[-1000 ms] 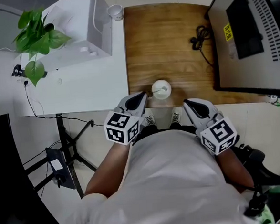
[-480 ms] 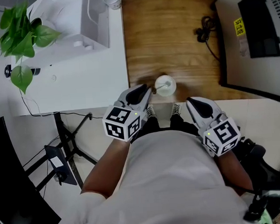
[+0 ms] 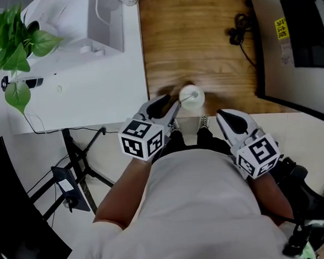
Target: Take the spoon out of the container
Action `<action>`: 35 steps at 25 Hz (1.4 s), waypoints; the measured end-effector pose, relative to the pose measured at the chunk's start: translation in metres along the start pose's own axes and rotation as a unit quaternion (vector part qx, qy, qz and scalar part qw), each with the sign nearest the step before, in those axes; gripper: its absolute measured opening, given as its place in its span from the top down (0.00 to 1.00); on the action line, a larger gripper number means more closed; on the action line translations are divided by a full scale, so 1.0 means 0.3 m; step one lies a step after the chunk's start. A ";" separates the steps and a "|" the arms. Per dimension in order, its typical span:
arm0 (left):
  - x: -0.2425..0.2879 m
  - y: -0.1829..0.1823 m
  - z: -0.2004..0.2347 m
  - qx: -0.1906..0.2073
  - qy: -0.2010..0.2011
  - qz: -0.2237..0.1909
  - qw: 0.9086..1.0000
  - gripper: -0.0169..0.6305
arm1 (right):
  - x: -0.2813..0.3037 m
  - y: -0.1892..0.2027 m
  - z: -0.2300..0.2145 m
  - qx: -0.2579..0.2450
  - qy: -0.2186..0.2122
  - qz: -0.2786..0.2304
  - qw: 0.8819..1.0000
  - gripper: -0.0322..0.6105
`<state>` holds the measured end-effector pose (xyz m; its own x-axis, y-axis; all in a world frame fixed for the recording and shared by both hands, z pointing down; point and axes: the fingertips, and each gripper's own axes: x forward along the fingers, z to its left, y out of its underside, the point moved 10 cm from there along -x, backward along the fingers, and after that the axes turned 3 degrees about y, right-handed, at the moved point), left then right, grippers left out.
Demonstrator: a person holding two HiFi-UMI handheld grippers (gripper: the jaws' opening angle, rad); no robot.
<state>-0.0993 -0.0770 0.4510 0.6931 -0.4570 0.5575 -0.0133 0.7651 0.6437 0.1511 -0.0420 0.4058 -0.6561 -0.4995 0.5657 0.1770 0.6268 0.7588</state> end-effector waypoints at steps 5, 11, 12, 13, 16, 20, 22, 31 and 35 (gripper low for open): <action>0.015 0.012 -0.005 -0.008 -0.001 0.004 1.000 0.77 | 0.005 -0.001 -0.009 0.005 -0.002 0.001 1.000 0.94; 0.040 0.033 -0.010 -0.011 -0.001 0.018 1.000 0.77 | 0.005 -0.003 -0.013 0.004 -0.002 -0.001 1.000 0.94; 0.042 0.035 -0.010 -0.011 -0.001 0.018 1.000 0.77 | 0.003 -0.002 -0.013 0.004 -0.002 0.000 1.000 0.94; 0.044 0.035 -0.009 -0.011 -0.002 0.018 1.000 0.77 | 0.002 0.000 -0.013 0.005 -0.002 0.000 1.000 0.94; 0.047 0.035 -0.004 -0.008 -0.003 0.021 1.000 0.77 | -0.003 0.002 -0.012 0.005 0.001 0.001 1.000 0.94; 0.061 0.040 -0.016 0.002 0.001 0.033 0.999 0.78 | -0.010 0.008 -0.013 0.004 0.004 -0.001 1.000 0.94; 0.065 0.040 -0.022 0.006 0.000 0.032 0.999 0.78 | -0.014 0.011 -0.014 0.006 0.005 0.000 1.000 0.94; 0.065 0.037 -0.025 0.032 -0.008 0.036 0.999 0.79 | -0.023 0.017 -0.013 0.006 0.007 0.000 1.000 0.94; 0.068 0.033 -0.038 0.052 -0.003 0.034 0.998 0.79 | -0.026 0.019 -0.011 0.005 0.009 -0.001 1.000 0.94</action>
<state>-0.0770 -0.0736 0.4627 0.6842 -0.4076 0.6048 -0.1355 0.7438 0.6545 0.1596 -0.0365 0.4069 -0.6438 -0.5114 0.5692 0.1685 0.6308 0.7574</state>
